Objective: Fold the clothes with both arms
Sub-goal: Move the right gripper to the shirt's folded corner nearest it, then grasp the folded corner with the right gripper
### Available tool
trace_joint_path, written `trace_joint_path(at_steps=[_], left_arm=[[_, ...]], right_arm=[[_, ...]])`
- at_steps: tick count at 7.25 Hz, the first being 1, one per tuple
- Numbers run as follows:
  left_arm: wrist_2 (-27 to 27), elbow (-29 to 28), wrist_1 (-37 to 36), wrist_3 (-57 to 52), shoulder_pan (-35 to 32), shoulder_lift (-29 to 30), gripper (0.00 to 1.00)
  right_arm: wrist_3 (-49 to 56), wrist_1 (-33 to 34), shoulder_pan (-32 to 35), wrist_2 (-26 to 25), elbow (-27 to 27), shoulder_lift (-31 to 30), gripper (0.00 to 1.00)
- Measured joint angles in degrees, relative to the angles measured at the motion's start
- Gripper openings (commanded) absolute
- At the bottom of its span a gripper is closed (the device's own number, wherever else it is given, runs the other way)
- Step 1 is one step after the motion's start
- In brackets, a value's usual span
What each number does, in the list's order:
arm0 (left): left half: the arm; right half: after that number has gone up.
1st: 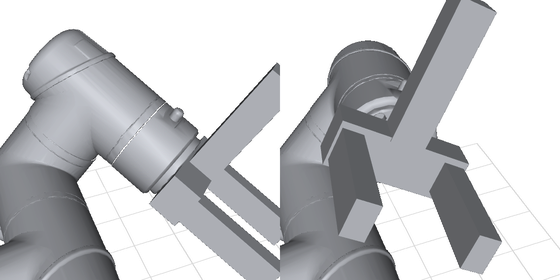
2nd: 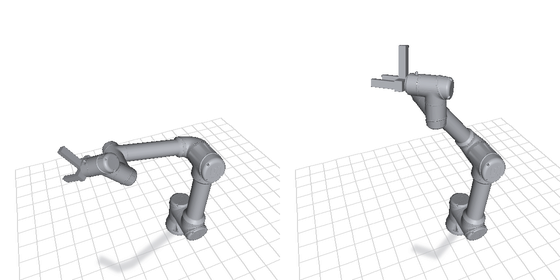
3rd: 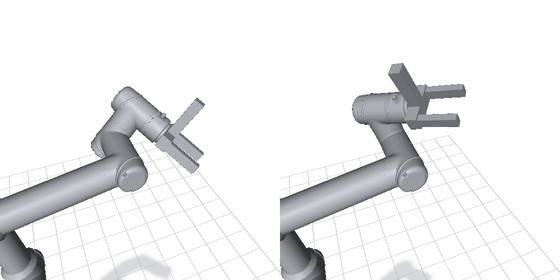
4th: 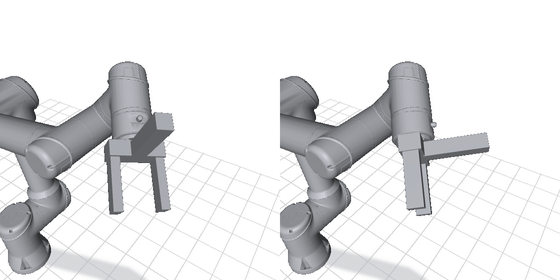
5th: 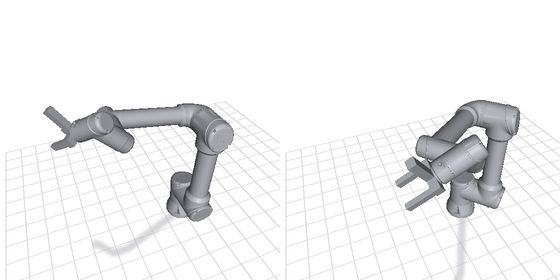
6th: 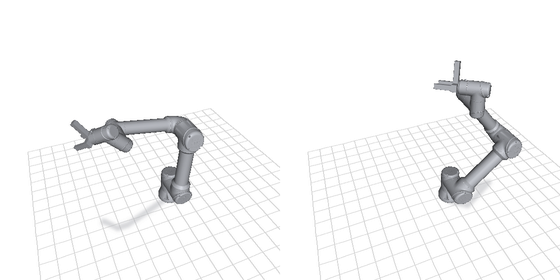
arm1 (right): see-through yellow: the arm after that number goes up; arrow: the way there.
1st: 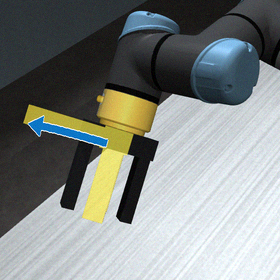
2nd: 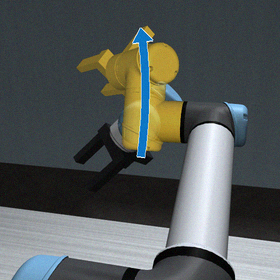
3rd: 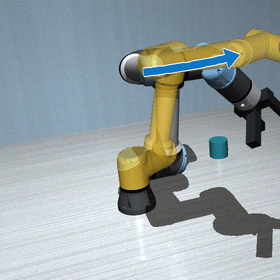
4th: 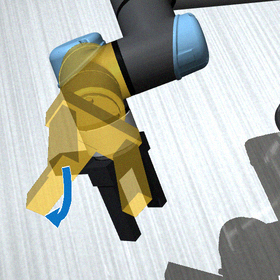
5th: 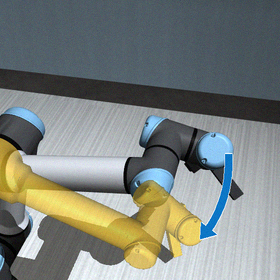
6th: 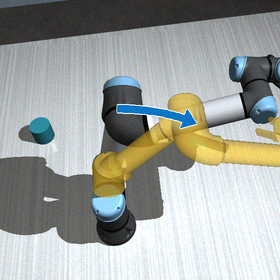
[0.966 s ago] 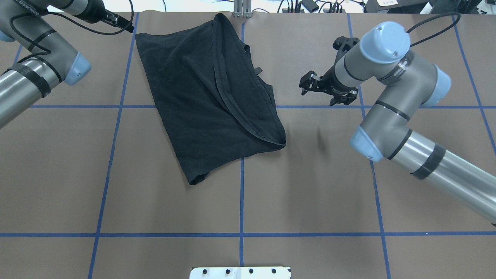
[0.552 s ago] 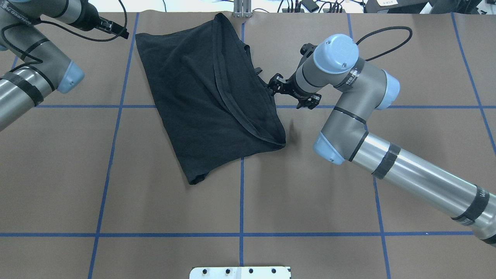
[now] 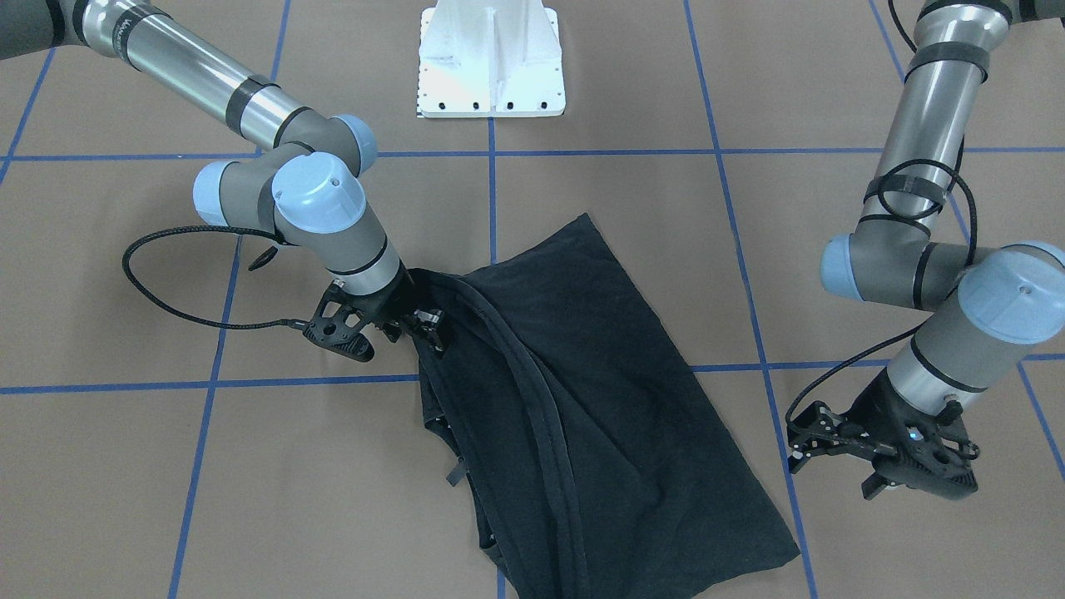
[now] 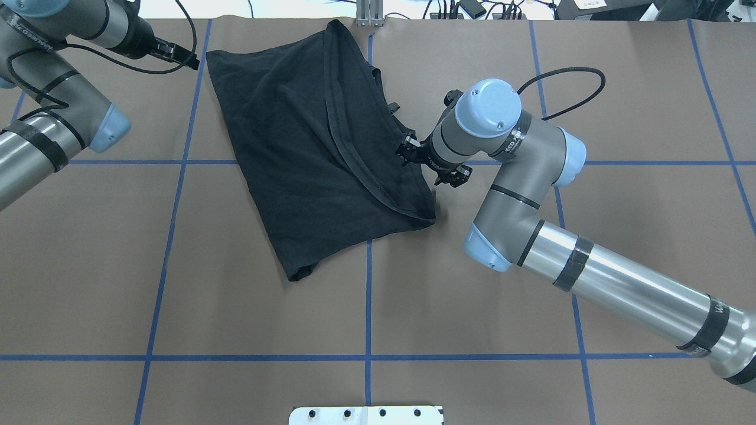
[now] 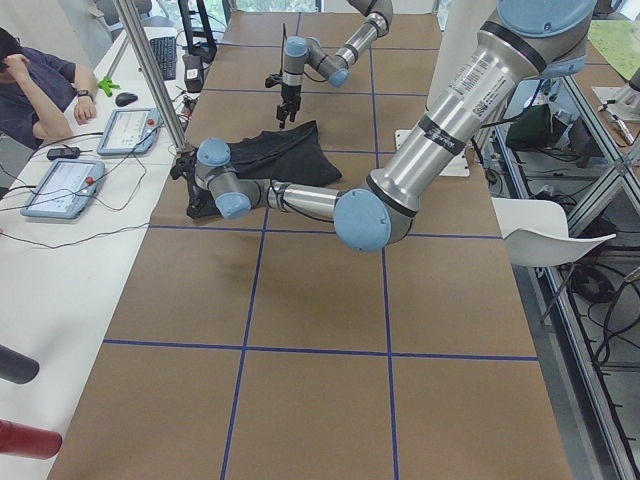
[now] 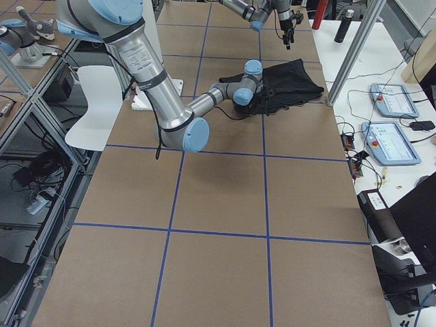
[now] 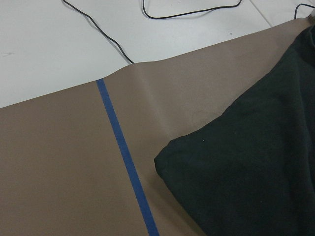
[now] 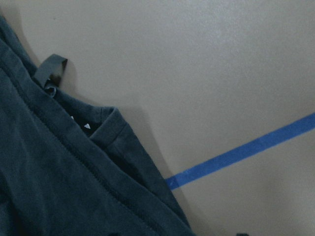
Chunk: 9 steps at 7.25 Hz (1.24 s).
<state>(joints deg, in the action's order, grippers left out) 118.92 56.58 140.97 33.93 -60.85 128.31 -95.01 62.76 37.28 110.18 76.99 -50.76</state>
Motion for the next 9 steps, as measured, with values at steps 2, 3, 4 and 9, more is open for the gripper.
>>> trace_joint_path(at_steps=[2,3,4,9], left_arm=[[0.0,-0.05,0.0,0.05,0.2,-0.28,1.0],[0.0,-0.06,0.0,0.02,0.31,-0.57,1.0],[0.0,-0.06,0.0,0.0,0.35,-0.71,1.0],[0.0,-0.06,0.0,-0.01,0.47,-0.81,1.0]], right_arm=[[-0.53,0.05,-0.97,-1.03,0.29,-0.23,0.74],[-0.56,0.09,-1.36,-1.52,0.35,-0.37,0.74],[-0.55,0.16,-1.67,-1.91,0.43,-0.58,0.74],[-0.61,0.68,-2.43,-2.9,0.7,-0.78,0.39]])
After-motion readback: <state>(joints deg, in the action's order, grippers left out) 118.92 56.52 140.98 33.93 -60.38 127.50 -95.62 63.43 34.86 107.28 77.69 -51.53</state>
